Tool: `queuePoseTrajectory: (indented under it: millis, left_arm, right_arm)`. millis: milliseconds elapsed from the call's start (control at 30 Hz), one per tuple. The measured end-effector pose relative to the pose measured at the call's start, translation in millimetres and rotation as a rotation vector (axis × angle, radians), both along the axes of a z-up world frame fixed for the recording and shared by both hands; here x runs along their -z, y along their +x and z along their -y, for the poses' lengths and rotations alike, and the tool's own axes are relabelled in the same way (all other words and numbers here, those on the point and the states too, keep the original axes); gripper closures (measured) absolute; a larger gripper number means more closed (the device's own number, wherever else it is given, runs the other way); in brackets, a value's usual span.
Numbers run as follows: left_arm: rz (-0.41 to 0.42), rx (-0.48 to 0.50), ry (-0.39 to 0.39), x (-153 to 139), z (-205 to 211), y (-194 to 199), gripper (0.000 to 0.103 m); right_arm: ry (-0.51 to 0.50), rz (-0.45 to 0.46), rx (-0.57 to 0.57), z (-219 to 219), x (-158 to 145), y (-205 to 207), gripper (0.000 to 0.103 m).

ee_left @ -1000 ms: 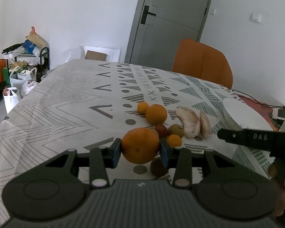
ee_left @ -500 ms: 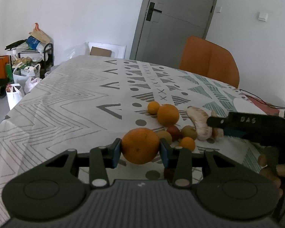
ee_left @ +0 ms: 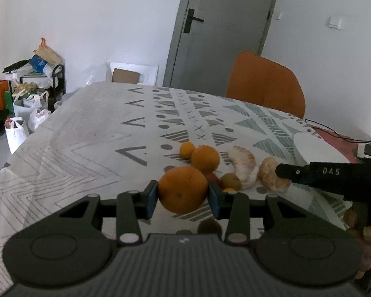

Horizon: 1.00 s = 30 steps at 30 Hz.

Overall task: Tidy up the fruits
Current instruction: 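Carry the orange and pomelo segment onto the white plate and open both tools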

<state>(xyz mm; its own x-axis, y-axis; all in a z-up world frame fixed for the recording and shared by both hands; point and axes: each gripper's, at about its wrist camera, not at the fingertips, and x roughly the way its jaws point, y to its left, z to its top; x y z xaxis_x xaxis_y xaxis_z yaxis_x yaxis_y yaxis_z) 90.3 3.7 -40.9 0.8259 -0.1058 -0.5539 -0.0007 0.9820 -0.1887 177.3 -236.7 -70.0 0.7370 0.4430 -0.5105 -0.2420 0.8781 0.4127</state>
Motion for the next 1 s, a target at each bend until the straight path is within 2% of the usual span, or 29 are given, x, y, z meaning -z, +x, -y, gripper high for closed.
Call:
queuePoseTrajectory:
  millis: [367, 800, 1000]
  left_arm:
    - [0.025, 0.037, 0.018, -15, 19, 3, 0.062]
    - [0.053, 0.124, 0.056, -26, 63, 11, 0.062]
    - [0.06, 0.165, 0.076, -29, 85, 14, 0.062]
  right_arm:
    - [0.029, 0.083, -0.002, 17, -19, -17, 0.096]
    - [0.046, 0.191, 0.11, 70, -39, -33, 0.096]
    - [0.055, 0.196, 0.16, 95, -34, -33, 0.096]
